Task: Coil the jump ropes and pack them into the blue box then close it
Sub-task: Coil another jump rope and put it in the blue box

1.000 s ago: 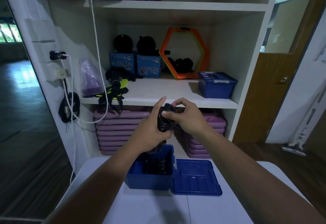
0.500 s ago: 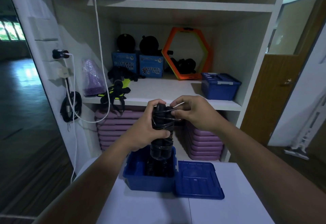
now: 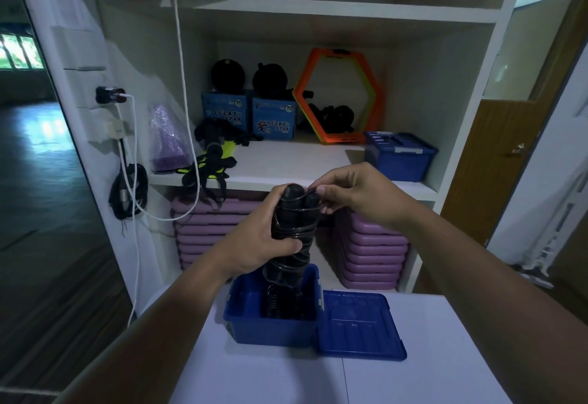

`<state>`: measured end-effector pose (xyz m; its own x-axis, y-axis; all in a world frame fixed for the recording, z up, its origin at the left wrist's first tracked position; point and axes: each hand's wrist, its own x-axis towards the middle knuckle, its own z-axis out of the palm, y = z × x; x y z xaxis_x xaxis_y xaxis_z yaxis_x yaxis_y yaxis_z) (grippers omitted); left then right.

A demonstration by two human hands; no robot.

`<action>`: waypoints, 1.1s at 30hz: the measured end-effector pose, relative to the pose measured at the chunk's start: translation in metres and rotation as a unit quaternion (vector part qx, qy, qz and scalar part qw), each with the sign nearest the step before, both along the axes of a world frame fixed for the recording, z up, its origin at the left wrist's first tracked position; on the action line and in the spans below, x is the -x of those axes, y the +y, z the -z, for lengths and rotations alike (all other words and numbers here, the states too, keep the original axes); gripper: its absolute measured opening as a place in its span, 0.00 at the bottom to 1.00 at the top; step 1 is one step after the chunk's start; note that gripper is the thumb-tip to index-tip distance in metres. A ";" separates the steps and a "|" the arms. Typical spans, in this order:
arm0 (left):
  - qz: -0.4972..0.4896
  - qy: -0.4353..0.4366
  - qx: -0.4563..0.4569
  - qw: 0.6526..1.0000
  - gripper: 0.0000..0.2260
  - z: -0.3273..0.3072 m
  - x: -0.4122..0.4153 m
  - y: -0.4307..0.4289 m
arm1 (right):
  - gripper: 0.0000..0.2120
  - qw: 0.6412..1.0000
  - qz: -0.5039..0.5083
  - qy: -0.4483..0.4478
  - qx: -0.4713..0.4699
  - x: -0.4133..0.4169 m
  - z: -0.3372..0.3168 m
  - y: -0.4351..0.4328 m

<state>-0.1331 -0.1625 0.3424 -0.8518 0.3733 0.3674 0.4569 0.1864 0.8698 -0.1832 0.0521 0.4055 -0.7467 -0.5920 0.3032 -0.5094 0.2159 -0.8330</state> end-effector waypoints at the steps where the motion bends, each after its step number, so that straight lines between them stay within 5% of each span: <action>1: 0.001 -0.001 -0.003 1.000 0.30 0.000 -0.001 0.000 | 0.09 1.000 -0.005 -0.017 0.001 0.000 -0.001 -0.001; 13: -0.018 0.068 0.084 0.994 0.30 -0.003 -0.018 -0.006 | 0.07 0.991 -0.036 -0.101 -0.084 -0.005 -0.010 -0.007; 21: -0.078 0.079 0.015 0.994 0.29 0.000 -0.022 0.003 | 0.07 0.990 -0.026 -0.118 -0.073 -0.015 -0.002 -0.010; 27: -0.086 0.001 -0.109 0.990 0.27 -0.002 -0.017 0.002 | 0.08 0.979 0.145 0.135 0.056 -0.023 0.026 -0.035; 33: -0.035 -0.079 -0.160 0.983 0.26 0.002 -0.011 0.000 | 0.07 0.975 0.158 0.135 0.083 -0.032 0.039 -0.035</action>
